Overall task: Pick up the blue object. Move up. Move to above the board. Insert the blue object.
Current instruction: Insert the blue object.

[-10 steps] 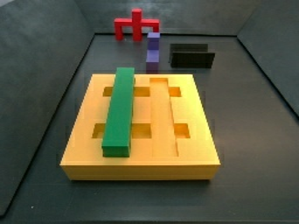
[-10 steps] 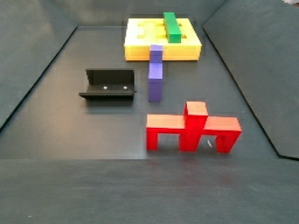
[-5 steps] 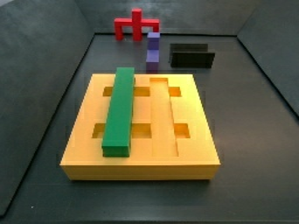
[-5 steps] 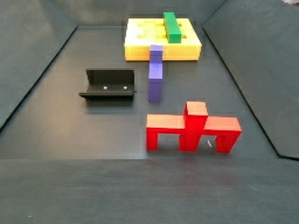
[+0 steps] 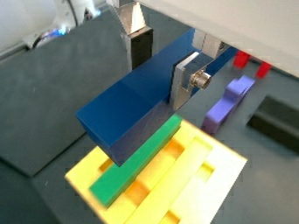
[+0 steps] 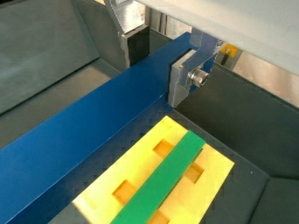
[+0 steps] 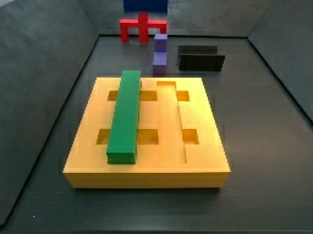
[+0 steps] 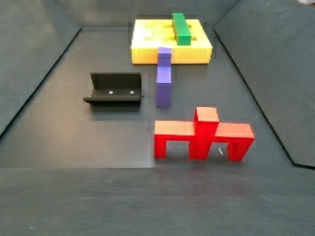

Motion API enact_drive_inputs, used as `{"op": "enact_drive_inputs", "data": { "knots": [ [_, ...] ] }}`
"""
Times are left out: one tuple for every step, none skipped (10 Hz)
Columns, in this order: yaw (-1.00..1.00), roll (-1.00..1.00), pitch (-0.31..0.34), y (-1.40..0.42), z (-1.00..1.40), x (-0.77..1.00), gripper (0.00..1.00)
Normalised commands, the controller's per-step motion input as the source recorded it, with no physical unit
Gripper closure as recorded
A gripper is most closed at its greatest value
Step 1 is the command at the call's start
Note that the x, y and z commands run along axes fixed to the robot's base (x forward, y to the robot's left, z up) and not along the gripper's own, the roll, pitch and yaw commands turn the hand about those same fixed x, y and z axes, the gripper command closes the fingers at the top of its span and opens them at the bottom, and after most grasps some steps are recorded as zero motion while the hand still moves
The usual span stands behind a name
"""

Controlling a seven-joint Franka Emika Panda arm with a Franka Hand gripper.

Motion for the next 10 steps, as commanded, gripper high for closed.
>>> {"op": "enact_drive_inputs", "data": {
  "knots": [
    [0.11, 0.06, -0.017, -0.53, -1.00, 0.00, 1.00],
    [0.16, 0.06, -0.033, -0.40, -1.00, 0.06, 1.00],
    [0.12, 0.08, -0.033, -0.20, -1.00, 0.47, 1.00],
    [0.11, 0.14, 0.000, -0.19, -0.91, 0.69, 1.00],
    [0.13, 0.12, 0.000, -0.23, -0.71, 0.78, 1.00],
    [0.17, 0.15, 0.000, -0.17, -0.63, 0.76, 1.00],
    [0.18, 0.12, 0.011, -0.05, -0.67, 0.79, 1.00],
    [0.23, 0.19, 0.000, -0.10, -0.68, 0.66, 1.00],
    [0.27, 0.20, -0.064, -0.12, -0.80, 0.41, 1.00],
    [0.21, 0.16, -0.113, -0.06, -0.81, 0.28, 1.00]
  ]
}}
